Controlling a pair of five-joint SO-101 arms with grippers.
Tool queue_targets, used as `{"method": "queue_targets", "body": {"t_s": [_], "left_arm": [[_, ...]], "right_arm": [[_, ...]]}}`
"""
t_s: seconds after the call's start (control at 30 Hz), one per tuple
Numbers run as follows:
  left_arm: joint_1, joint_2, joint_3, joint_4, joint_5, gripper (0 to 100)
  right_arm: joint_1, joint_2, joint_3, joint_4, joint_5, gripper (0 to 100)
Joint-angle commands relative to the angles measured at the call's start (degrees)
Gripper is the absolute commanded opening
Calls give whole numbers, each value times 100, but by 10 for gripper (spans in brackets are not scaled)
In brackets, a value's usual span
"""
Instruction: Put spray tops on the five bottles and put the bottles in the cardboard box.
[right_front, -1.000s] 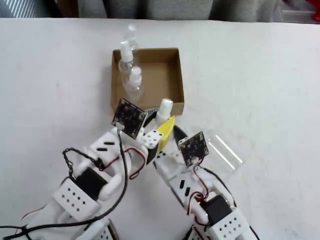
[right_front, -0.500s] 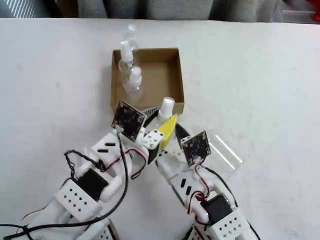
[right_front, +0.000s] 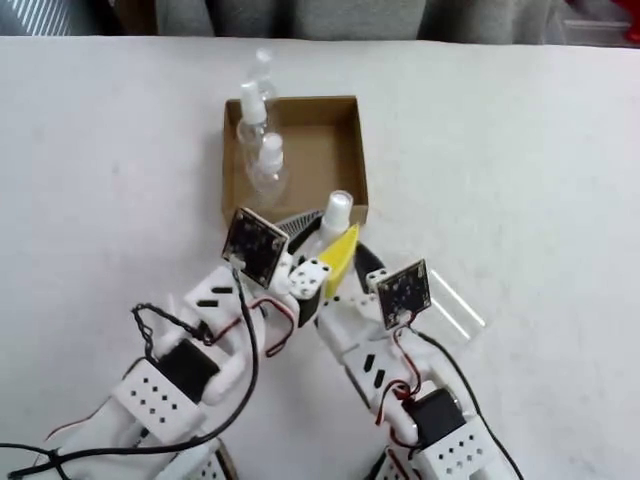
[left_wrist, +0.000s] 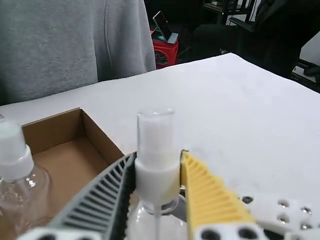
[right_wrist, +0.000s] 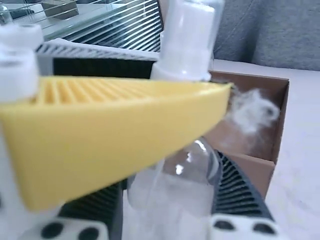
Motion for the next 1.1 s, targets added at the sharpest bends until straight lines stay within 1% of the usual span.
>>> {"method": "queue_targets", "body": {"t_s": [0.0, 0.1, 0.2, 0.57, 0.67, 0.93, 1.07], "left_arm": [[22, -75, 35, -141, 62, 242], [4, -75, 18, -141, 70, 349], [22, -75, -53, -176, 70, 400], [22, -75, -774, -44, 70, 404], [22, -207, -1073, 501, 62, 404], [-22, -1323, -1908, 2462, 62, 404], [-365, -1675, -2171, 3420, 62, 404]], "right_arm": [[303, -92, 44, -171, -88, 123], [303, -92, 44, -171, -88, 123], [295, -92, 44, -163, -88, 123], [295, -84, 44, -145, -88, 123], [295, -84, 44, -145, -88, 123], [295, -84, 44, -145, -88, 123], [312, -84, 44, -145, -88, 123]]}}
